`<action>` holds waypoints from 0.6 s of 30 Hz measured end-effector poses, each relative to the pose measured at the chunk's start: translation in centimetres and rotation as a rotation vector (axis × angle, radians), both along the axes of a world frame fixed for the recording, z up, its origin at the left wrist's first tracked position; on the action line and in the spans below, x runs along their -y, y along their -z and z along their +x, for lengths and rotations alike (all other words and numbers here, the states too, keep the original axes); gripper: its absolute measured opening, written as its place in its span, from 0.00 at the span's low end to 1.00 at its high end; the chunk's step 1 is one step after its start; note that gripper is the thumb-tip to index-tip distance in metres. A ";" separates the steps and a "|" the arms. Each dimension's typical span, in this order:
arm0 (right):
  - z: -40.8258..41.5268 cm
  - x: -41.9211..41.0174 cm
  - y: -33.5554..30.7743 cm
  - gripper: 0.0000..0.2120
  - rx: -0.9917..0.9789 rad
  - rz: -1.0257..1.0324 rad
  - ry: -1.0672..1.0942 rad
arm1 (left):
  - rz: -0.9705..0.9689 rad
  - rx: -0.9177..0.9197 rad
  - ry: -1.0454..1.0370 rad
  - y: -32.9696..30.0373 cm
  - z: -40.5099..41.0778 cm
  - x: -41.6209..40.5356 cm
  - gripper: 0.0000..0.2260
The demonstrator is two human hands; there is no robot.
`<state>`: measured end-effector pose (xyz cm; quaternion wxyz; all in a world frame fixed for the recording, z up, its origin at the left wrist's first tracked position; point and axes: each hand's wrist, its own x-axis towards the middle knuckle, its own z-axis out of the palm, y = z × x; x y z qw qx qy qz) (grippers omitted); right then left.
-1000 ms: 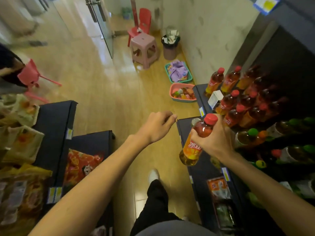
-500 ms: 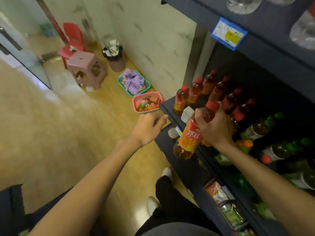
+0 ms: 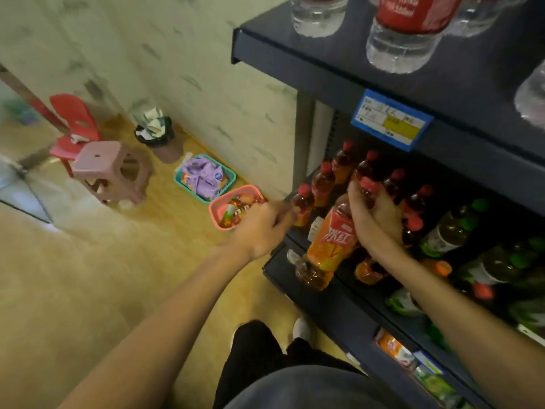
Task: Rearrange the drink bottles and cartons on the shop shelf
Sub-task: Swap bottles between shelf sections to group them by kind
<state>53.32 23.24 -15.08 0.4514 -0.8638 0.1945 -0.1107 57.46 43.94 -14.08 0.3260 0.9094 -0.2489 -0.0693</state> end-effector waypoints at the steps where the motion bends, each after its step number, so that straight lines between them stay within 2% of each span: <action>1: -0.1 -0.1 -0.1 0.34 -0.006 -0.011 0.025 | 0.015 0.002 0.036 0.1 0.7 0.1 0.16; 6: -1.5 -1.2 -1.0 0.21 0.023 -0.065 0.162 | 0.029 -0.032 0.195 -0.5 3.5 0.3 0.12; 14: -4.0 -4.5 -1.3 0.14 0.034 -0.085 0.401 | 0.048 -0.134 0.403 -0.7 5.6 -1.0 0.14; 18: -5.8 -6.9 -0.9 0.15 0.058 -0.060 0.549 | 0.064 -0.219 0.480 0.0 6.5 -2.0 0.13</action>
